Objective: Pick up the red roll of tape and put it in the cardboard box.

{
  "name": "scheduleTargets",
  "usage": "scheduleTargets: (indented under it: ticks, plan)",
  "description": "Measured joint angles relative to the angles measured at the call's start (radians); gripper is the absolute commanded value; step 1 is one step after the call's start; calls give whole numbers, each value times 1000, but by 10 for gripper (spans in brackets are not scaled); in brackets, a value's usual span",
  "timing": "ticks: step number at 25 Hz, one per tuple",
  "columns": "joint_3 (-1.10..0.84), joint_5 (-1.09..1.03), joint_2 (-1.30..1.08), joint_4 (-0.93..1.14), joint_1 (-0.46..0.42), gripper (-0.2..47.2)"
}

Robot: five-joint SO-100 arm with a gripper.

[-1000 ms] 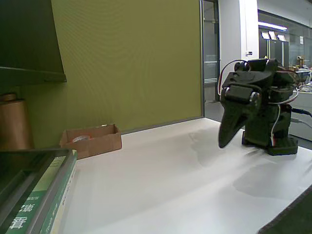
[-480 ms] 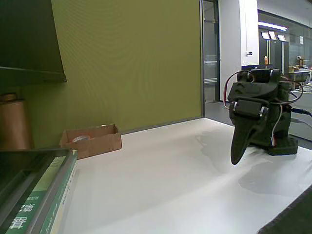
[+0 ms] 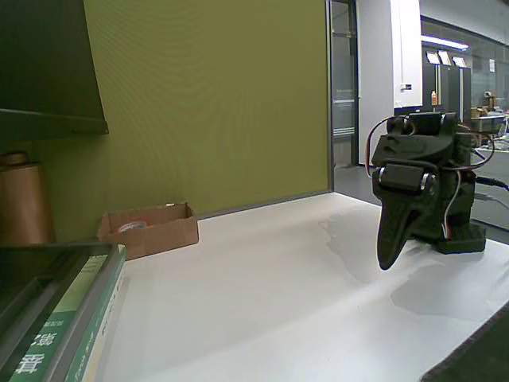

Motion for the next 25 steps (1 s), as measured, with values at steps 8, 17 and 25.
scheduleTargets:
  ticks: [8, 17, 25]
  plan:
    - [0, 15, 0, 0, 0, 1]
    - [0, 15, 0, 0, 0, 1]
    - [0, 15, 0, 0, 0, 1]
